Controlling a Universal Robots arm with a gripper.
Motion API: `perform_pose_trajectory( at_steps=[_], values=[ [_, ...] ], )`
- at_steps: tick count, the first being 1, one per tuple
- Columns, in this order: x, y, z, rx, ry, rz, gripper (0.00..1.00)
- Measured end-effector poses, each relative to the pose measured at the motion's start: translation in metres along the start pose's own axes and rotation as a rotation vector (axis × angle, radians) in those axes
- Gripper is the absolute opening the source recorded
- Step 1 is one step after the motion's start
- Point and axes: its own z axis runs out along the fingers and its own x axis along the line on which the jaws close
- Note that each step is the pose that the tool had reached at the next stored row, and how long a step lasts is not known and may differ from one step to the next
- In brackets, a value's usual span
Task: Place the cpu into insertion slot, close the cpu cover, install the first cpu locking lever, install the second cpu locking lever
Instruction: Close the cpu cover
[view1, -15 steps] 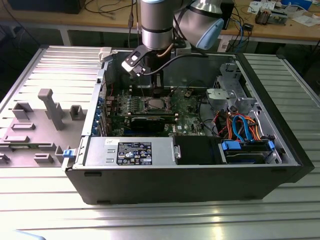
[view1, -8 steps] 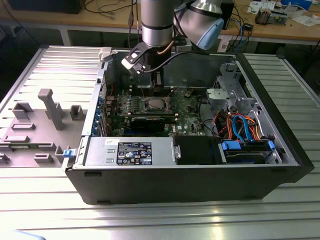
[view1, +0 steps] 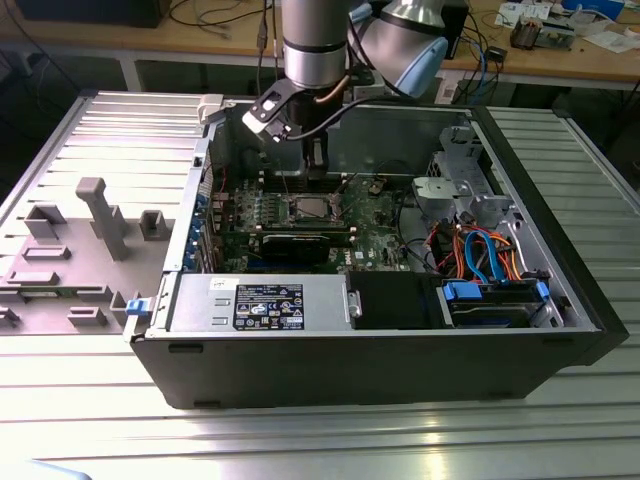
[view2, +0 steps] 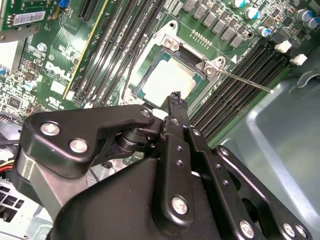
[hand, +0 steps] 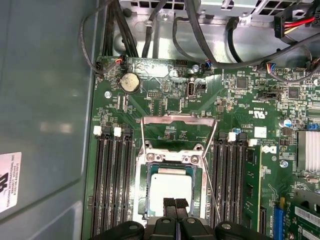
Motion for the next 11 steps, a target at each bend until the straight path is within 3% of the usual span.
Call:
perform_pose_trajectory(
  at_steps=[3, 9, 11],
  values=[
    [-0.0002, 0.0003, -0.0071, 0.0, -0.0001, 0.0, 0.11],
    [-0.0003, 0.0007, -0.0151, 0.0, 0.0, 0.0, 0.11],
    [-0.0003, 0.0008, -0.0151, -0.0002, 0.0003, 0.0, 0.11]
  ],
)
